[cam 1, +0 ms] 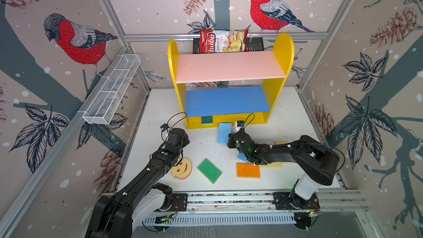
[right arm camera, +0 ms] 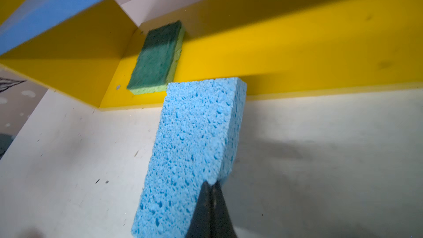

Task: Place and organize the cleaning sponges onto the shelf
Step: 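Tilt the light blue sponge upright with the right gripper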

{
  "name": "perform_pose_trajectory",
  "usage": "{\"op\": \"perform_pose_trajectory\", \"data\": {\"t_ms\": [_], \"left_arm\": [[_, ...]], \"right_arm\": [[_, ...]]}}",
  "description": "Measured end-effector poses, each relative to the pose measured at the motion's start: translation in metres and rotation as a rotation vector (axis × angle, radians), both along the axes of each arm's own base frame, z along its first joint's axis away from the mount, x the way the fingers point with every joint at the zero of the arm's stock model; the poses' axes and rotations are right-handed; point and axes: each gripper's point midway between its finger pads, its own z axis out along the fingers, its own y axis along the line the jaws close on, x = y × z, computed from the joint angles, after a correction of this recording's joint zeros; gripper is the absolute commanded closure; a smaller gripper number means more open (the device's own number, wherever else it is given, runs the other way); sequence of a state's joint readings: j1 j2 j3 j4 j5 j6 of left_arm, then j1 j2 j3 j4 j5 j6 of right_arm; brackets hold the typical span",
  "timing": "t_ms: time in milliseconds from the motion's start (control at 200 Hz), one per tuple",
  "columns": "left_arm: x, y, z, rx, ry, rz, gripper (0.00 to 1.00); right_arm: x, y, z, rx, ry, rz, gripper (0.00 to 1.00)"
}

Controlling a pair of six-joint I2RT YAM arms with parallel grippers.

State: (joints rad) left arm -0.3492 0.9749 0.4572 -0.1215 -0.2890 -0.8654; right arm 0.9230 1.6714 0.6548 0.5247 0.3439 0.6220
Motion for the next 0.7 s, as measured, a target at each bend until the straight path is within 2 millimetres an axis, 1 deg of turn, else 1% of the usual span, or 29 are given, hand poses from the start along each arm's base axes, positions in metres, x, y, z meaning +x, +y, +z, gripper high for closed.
{"op": "perform_pose_trajectory", "data": {"t_ms": [80, 175, 235, 350, 405, 485, 545, 700], "left_arm": [[0.000, 0.000, -0.001, 0.001, 0.004, 0.000, 0.52], [0.000, 0.000, -0.001, 0.000, 0.003, 0.001, 0.53], [0.000, 0.000, 0.000, -0.001, 0.000, 0.001, 0.52], [0.000, 0.000, 0.002, -0.003, -0.006, 0.001, 0.52], [0.000, 0.000, 0.002, -0.003, -0.006, 0.001, 0.52], [0.000, 0.000, 0.002, -0.003, -0.006, 0.001, 0.52], [0.000, 0.000, 0.002, -0.003, -0.006, 0.001, 0.52], [0.000, 0.000, 0.002, -0.002, -0.004, 0.001, 0.52]], "right_arm": [[0.012, -0.016, 0.000, -0.048, -0.019, -0.028, 1.00], [0.023, -0.029, -0.004, -0.103, -0.029, -0.042, 1.00], [0.030, -0.031, -0.006, -0.132, -0.036, -0.042, 1.00], [0.040, -0.024, -0.012, -0.176, -0.046, -0.021, 1.00], [0.047, -0.023, -0.014, -0.180, -0.043, -0.026, 0.98], [0.054, -0.022, -0.016, -0.195, -0.047, -0.026, 0.92], [0.057, -0.017, -0.016, -0.192, -0.048, -0.022, 0.86], [0.061, -0.012, -0.012, -0.185, -0.055, -0.020, 0.59]]}}
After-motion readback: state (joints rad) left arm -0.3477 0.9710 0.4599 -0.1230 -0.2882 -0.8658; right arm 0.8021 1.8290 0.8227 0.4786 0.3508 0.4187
